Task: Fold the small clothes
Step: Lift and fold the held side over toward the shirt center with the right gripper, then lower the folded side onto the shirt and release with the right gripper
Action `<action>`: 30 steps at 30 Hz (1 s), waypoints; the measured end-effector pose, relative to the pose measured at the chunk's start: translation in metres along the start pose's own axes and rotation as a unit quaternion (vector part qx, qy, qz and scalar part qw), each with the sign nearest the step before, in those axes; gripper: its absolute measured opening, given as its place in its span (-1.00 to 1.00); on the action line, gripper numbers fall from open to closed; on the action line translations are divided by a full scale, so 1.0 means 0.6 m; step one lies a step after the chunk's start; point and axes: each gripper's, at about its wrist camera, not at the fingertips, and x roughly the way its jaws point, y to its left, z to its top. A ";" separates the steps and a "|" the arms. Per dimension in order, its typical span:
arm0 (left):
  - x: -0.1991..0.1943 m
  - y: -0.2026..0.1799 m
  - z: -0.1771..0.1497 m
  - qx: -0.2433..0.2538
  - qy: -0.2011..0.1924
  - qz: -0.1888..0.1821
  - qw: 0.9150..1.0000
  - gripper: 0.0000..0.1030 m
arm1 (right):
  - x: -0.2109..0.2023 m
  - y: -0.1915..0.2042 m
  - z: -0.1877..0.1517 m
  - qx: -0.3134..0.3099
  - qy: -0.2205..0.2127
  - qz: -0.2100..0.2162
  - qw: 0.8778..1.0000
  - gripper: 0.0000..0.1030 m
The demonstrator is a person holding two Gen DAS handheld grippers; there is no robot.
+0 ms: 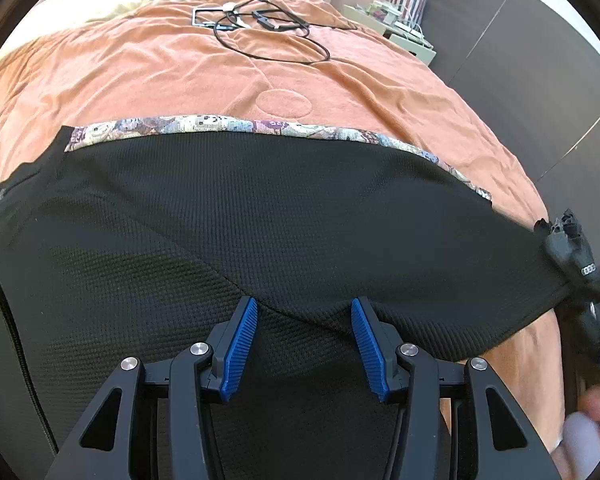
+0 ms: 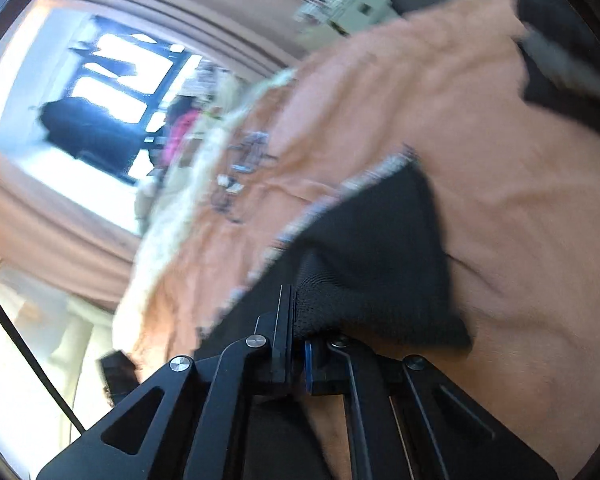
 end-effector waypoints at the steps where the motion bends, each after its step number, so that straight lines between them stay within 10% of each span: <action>1: -0.001 -0.001 -0.001 0.001 0.001 -0.001 1.000 0.00 | -0.006 0.013 -0.002 -0.010 -0.004 0.014 1.000 -0.99; 10: -0.020 0.005 -0.008 -0.009 0.005 -0.041 0.999 0.00 | -0.025 0.079 -0.034 -0.041 0.003 0.086 0.995 -0.99; 30: -0.009 0.010 -0.004 -0.024 0.000 -0.070 0.997 0.00 | 0.026 0.093 -0.026 -0.062 0.034 0.087 0.994 -0.99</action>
